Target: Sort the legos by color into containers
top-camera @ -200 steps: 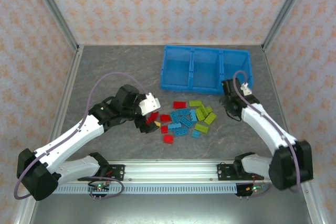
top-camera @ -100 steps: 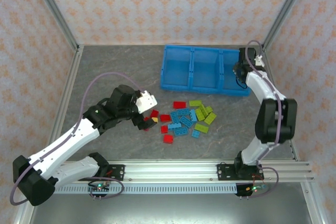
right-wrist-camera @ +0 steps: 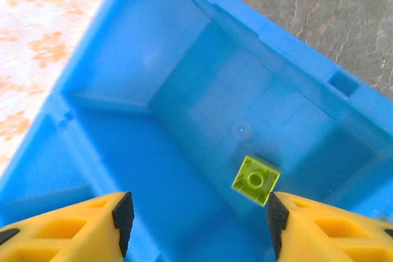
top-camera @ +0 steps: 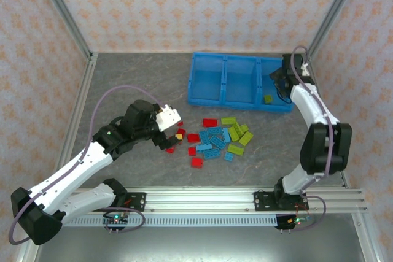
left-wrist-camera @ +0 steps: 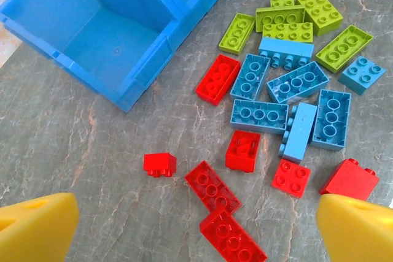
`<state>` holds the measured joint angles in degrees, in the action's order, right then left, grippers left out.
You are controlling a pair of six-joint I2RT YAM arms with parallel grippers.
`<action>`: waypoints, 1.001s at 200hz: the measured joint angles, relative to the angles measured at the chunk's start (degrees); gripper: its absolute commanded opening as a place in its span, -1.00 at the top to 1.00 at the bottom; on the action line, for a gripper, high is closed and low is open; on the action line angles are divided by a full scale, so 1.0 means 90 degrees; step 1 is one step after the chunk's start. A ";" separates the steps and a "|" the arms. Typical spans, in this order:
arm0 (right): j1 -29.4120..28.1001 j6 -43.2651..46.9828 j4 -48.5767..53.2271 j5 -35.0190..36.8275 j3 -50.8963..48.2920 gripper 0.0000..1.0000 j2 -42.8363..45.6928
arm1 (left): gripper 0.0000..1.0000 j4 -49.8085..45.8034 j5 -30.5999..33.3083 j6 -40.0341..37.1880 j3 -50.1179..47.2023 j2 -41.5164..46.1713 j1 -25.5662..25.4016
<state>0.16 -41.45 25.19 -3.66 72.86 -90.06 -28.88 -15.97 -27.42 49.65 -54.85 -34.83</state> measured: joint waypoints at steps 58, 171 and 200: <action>-0.2446 0.1843 0.1146 0.0053 -0.0245 -0.19 0.1241 | -1.00 0.0000 0.0223 0.0010 0.0000 0.0000 0.0000; -0.2467 0.1270 0.1960 -0.0447 -0.1603 -0.28 -0.0262 | -1.00 -0.0002 0.0381 0.0007 -0.0002 -0.0090 0.0000; -0.2467 0.1231 0.1780 -0.0306 -0.1445 -0.28 -0.0486 | -1.00 -0.0002 0.0408 0.0007 -0.0002 -0.0090 0.0000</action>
<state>-22.04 -30.37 41.21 -6.42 59.86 -94.43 -28.91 -12.29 -27.35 49.63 -55.66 -34.83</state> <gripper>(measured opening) 0.641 0.998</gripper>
